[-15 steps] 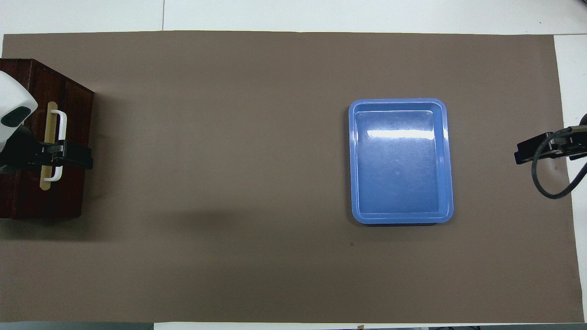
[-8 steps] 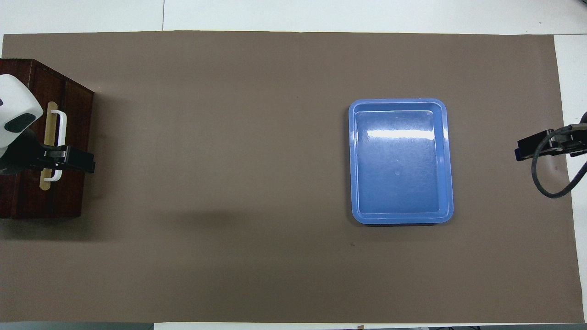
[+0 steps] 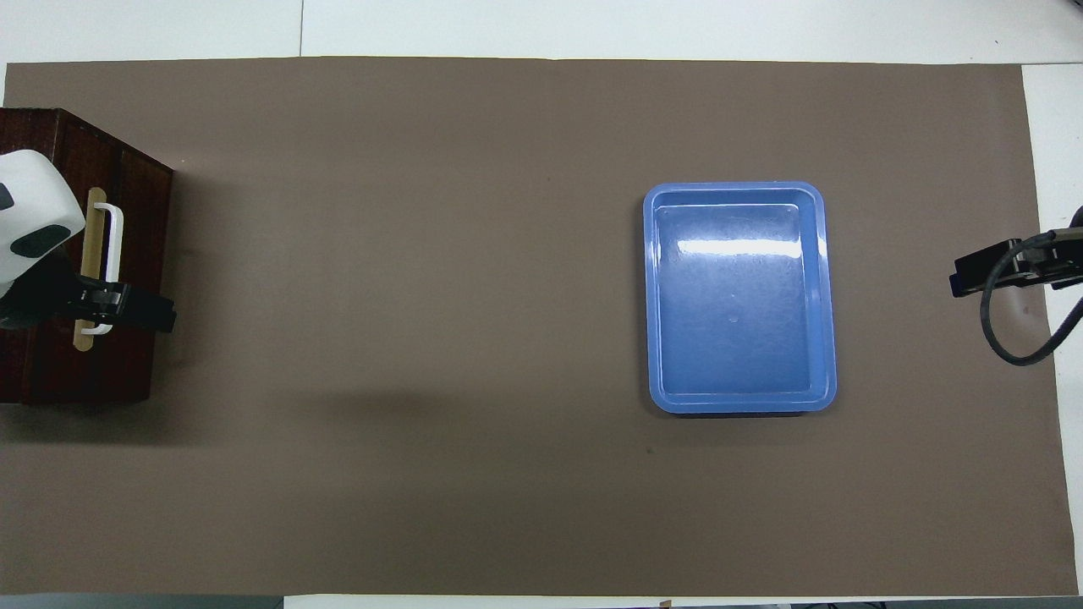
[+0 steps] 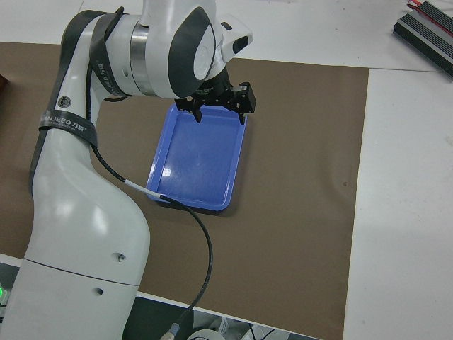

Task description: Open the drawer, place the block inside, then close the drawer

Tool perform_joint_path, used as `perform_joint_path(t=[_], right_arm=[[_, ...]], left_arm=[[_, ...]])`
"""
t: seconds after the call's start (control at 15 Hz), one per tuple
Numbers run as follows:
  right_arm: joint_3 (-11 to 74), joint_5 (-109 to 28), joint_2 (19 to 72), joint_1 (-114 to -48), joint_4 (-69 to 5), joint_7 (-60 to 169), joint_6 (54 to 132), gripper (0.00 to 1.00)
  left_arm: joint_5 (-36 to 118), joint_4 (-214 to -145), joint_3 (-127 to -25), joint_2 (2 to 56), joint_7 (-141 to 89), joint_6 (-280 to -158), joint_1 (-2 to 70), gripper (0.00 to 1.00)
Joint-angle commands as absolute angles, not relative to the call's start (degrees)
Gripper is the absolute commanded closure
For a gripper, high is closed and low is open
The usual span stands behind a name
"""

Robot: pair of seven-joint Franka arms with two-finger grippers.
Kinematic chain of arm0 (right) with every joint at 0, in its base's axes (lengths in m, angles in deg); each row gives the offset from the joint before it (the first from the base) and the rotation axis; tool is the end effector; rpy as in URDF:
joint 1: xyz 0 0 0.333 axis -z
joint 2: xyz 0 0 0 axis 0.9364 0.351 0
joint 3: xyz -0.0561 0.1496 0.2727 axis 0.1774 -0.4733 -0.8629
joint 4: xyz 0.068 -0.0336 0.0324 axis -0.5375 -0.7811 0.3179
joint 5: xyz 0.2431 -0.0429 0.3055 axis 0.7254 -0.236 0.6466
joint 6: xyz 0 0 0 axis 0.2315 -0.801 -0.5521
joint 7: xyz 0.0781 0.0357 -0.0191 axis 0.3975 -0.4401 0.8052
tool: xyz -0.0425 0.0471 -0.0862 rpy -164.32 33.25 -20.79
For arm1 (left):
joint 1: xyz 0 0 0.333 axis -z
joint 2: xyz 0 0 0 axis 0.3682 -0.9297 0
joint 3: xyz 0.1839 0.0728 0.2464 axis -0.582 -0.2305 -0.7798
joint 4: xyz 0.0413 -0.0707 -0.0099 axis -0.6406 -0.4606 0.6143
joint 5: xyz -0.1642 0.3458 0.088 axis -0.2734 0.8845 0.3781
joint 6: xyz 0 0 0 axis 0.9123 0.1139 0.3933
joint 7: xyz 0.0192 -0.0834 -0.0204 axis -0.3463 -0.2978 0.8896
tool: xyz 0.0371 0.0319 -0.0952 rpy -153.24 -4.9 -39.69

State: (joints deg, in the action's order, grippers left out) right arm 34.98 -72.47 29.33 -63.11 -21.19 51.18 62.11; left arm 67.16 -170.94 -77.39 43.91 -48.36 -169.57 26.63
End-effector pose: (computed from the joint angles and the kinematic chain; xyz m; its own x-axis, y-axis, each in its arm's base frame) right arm 0.5399 -0.0247 0.6070 0.9943 0.0447 -0.0968 0.0467 -0.9987 0.0188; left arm 0.5162 -0.0589 0.5834 0.9659 -0.2333 -0.1122 -0.2343 -0.9721 0.0038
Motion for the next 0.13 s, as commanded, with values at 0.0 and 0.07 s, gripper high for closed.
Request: perform_joint_path(t=[0.0,0.07], right_arm=[[34.8,-73.8,28.8,-62.9,-21.6,50.1,62.5,0.00],[34.8,-73.7,28.8,-62.9,-21.6,50.1,62.5,0.00]], left_arm=[[66.5,-171.5,-77.8,44.9,-49.2,-168.6,27.0,0.00],[66.5,-171.5,-77.8,44.9,-49.2,-168.7,27.1,0.00]])
